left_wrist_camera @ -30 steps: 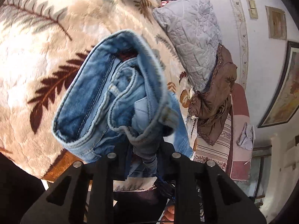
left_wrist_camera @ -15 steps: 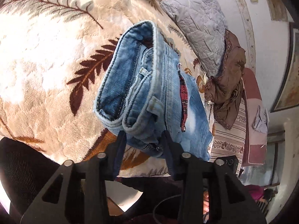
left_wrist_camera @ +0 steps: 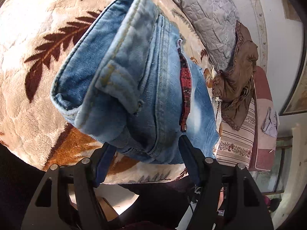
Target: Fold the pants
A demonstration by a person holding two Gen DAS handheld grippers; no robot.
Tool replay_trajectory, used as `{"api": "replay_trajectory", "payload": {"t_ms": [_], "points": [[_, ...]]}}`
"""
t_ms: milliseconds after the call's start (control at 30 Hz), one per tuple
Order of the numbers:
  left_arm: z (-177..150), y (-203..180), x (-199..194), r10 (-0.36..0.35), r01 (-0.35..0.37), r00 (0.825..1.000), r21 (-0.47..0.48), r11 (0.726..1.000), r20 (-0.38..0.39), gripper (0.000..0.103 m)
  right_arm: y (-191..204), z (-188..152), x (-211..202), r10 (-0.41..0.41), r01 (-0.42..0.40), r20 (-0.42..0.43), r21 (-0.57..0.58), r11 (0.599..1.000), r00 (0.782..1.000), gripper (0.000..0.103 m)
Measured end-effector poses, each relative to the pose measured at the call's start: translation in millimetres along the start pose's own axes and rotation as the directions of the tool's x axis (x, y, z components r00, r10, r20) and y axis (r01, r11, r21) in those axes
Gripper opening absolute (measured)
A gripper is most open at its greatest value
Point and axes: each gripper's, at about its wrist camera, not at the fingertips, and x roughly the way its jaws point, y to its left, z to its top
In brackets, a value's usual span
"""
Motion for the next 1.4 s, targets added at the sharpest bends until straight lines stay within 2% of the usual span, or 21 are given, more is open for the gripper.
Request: {"api": "replay_trajectory", "payload": {"t_ms": [33,100,200,267,333,367,433,500,567,667,800,833,933,967,1000,1033,1067,1100,1167,1200,1400], "points": [[1,-6,-4,0.022,-0.023,0.999,0.025,0.999,0.024,0.066,3,5,-8,0.036,-0.035,0.047,-0.027,0.999,0.998,0.019],[4,-8,-5,0.079,-0.082,0.995,0.055,0.995,0.054,0.066,10,13,-12,0.017,-0.01,0.108,-0.065,0.998,0.994,0.019],[8,2,2,0.098,-0.099,0.995,0.03,0.995,0.027,0.06,-11,15,15,-0.08,0.08,0.005,-0.032,0.996,0.997,0.02],[6,-3,-2,0.114,-0.114,0.994,0.061,0.992,0.003,0.059,-16,9,10,-0.042,0.042,0.02,-0.029,0.999,0.999,0.021],[-3,-13,-13,0.09,-0.083,0.995,0.137,0.987,-0.044,0.059,-18,5,-7,0.011,-0.011,0.043,-0.005,1.0,0.999,0.027],[-8,-22,-19,0.076,-0.061,0.994,0.191,0.98,-0.073,0.059,-22,3,-16,0.038,-0.038,0.058,0.009,0.999,0.998,0.027],[-19,-44,-33,0.061,-0.029,0.993,0.299,0.954,-0.1,0.059,-29,-1,-28,0.069,-0.071,0.058,0.03,0.997,0.996,0.037],[-24,-71,-42,0.066,-0.029,0.994,0.387,0.922,-0.083,0.061,-35,-7,-32,0.097,-0.099,0.047,0.052,0.994,0.994,0.04],[-21,-99,-41,0.066,-0.032,0.996,0.442,0.897,-0.063,0.07,-40,-13,-27,0.138,-0.138,0.019,0.069,0.988,0.99,0.04],[-7,-140,-12,0.09,-0.044,0.994,0.495,0.868,-0.068,0.074,-45,-18,-11,0.173,-0.172,0.003,0.109,0.979,0.985,0.041],[11,-193,56,0.136,-0.025,0.975,0.526,0.85,-0.173,0.075,-41,-20,12,0.217,-0.217,0.012,0.143,0.966,0.976,0.048],[12,-209,75,0.157,-0.025,0.967,0.543,0.839,-0.198,0.076,-38,-20,16,0.23,-0.231,0.021,0.141,0.963,0.973,0.053],[7,-260,135,0.26,-0.065,0.942,0.64,0.766,-0.215,0.077,-29,-18,21,0.259,-0.262,0.041,0.105,0.959,0.965,0.059],[4,-277,155,0.286,-0.071,0.933,0.671,0.738,-0.216,0.077,-28,-17,21,0.273,-0.276,0.046,0.081,0.958,0.961,0.055],[1,-292,174,0.313,-0.077,0.925,0.701,0.709,-0.215,0.077,-30,-17,22,0.278,-0.28,0.047,0.063,0.958,0.96,0.042],[-4,-308,192,0.334,-0.077,0.918,0.727,0.682,-0.215,0.077,-34,-18,24,0.277,-0.279,0.039,0.059,0.959,0.96,0.034],[-7,-323,211,0.351,-0.072,0.91,0.752,0.655,-0.219,0.077,-40,-19,27,0.287,-0.289,0.03,0.067,0.955,0.957,0.034],[-11,-339,230,0.369,-0.066,0.903,0.777,0.626,-0.221,0.077,-46,-21,28,0.315,-0.317,0.037,0.072,0.946,0.948,0.026],[-18,-365,265,0.396,-0.051,0.89,0.813,0.579,-0.226,0.077,-52,-22,26,0.363,-0.366,0.045,0.068,0.928,0.931,0.027],[-21,-376,284,0.411,-0.039,0.88,0.827,0.561,-0.237,0.077,-52,-23,25,0.372,-0.374,0.045,0.059,0.926,0.927,0.029],[-40,-414,368,0.488,0.04,0.812,0.865,0.501,-0.32,0.077,-46,-23,22,0.38,-0.38,0.033,-0.002,0.925,0.924,0.037]]}}
